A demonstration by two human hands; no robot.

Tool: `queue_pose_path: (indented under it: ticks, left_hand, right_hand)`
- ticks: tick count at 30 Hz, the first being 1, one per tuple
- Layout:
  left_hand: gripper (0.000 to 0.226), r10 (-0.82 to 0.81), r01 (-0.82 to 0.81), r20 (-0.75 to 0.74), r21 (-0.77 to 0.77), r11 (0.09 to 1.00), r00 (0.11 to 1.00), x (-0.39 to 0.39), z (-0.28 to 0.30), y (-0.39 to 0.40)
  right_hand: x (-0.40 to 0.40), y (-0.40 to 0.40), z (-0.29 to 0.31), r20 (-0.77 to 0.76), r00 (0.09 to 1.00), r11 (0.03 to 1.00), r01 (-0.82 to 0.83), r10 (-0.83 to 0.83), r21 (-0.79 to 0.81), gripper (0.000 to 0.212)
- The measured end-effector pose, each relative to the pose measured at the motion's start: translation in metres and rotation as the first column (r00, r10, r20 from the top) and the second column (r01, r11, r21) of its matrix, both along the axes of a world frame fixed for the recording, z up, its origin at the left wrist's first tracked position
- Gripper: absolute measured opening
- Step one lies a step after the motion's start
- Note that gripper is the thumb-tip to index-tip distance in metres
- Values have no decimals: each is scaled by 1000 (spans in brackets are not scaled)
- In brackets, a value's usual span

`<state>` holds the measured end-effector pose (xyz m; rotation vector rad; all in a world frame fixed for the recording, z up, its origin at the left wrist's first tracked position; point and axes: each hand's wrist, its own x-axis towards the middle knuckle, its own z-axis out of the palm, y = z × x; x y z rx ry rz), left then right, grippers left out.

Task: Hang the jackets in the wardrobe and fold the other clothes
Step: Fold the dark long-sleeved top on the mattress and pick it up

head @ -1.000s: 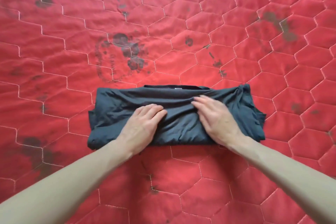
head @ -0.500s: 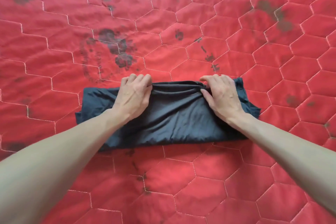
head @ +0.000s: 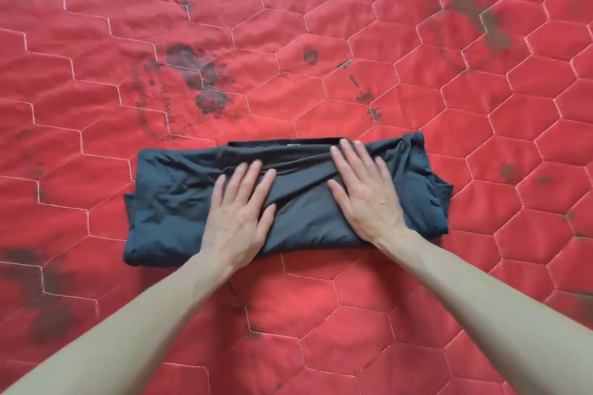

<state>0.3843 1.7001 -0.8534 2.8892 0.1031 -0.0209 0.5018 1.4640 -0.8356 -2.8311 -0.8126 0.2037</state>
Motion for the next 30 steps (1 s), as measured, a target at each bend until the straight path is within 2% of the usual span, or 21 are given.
queue_pose_path:
  ticks: [2,5,8,11,14,17,19,21,23,25,28,30]
  left_hand:
    - [67,141,-140,-53,28,990,989,-10,-5,11]
    - [71,279,-272,-89,82,959,956,-16,-6,26]
    - [74,488,-478,-121,105,872,864,-20,-3,35]
    - [75,604,-595,-163,102,797,780,-21,1,38]
    - [70,606,-602,-182,85,794,774,-20,4,40]
    - [70,584,-573,-166,112,812,795,-30,6,46]
    - [68,628,-613,-138,134,778,766,-44,6,52]
    - [67,687,-679,-134,105,726,714,-58,6,57]
    - [66,692,-690,-136,67,721,709,-69,6,61]
    - [63,652,-649,-122,72,758,748,-78,6,63]
    - [68,569,-555,-56,156,817,821,-88,6,64]
    - [67,403,-398,14,187,898,915,-97,4,59]
  right_hand:
    - [8,-25,-5,20,982,982,188,-187,-23,64]
    - [16,-61,-8,17,907,905,422,-421,-52,66]
    - [11,-85,-10,-21,836,835,546,-548,-67,68]
    - [3,-90,-9,-48,775,776,627,-631,-74,69]
    - [0,-88,-7,-115,742,749,661,-661,-44,69]
    - [-15,-89,-5,-185,725,727,683,-664,66,71]
    - [-33,-89,-5,-194,674,665,737,-713,118,77]
    - [-49,-89,-4,-215,586,574,810,-781,122,86]
    - [-59,-86,-3,-221,557,545,830,-801,121,86]
    - [-63,-83,-1,-205,582,554,812,-787,181,75]
    - [-58,-77,4,-189,596,539,795,-780,280,65]
    - [-49,-73,12,-306,522,438,846,-797,303,62]
